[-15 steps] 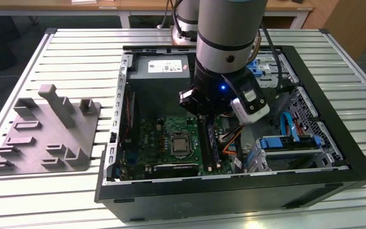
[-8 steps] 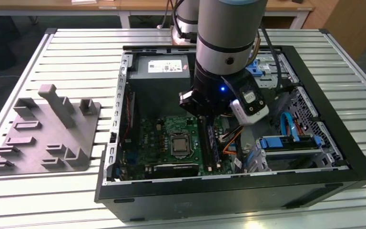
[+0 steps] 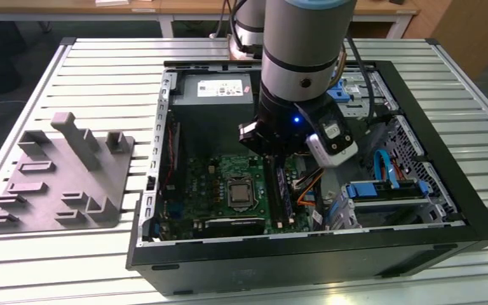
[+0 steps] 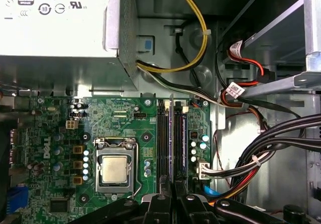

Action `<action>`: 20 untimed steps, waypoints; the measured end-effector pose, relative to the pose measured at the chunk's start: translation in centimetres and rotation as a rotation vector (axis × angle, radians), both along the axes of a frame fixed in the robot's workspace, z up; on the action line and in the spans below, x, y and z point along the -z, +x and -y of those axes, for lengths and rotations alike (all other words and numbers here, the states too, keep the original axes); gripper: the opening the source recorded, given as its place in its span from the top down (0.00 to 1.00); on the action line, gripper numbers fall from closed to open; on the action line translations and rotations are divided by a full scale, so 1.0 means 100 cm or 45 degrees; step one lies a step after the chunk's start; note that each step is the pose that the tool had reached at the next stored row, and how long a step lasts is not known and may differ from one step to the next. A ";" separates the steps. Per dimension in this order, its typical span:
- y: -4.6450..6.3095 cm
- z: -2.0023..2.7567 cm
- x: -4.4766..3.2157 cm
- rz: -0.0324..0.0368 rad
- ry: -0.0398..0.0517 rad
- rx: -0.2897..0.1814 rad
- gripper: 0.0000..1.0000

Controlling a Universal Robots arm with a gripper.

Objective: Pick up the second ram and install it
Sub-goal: 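Insert the second ram into the second slot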

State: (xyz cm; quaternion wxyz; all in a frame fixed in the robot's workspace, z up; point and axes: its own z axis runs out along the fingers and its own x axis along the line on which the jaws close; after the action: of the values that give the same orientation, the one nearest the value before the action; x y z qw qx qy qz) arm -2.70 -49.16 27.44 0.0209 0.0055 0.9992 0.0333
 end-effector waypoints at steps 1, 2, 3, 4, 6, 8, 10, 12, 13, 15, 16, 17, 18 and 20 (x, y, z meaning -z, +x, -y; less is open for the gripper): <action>0.000 0.0000 0.0001 0.0000 0.000 0.000 0.86; 0.000 0.0000 0.0003 0.0000 0.000 0.000 0.86; 0.000 0.0000 0.0005 0.0001 0.000 0.000 0.86; 0.000 0.0000 0.0008 0.0001 0.000 0.000 0.86; 0.000 0.0000 0.0013 0.0000 0.000 0.000 0.86; 0.000 0.0000 0.0018 0.0000 0.000 0.000 0.86; 0.000 0.0000 0.0023 0.0000 0.000 0.000 0.86; 0.000 0.0000 0.0031 0.0001 0.000 0.000 0.86; 0.000 0.0000 0.0032 0.0000 0.000 0.000 0.86; 0.000 0.0000 0.0036 0.0000 0.000 0.000 0.86; 0.000 0.0000 0.0039 0.0001 0.000 0.000 0.86; 0.000 0.0000 0.0041 0.0000 -0.001 0.000 0.86; 0.000 0.0000 0.0043 0.0000 -0.001 0.000 0.86; 0.000 0.0000 0.0049 0.0001 -0.001 0.000 0.86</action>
State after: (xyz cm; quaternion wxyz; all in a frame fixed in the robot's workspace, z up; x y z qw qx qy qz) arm -2.70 -49.16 26.95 0.0209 0.0055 0.9992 0.0330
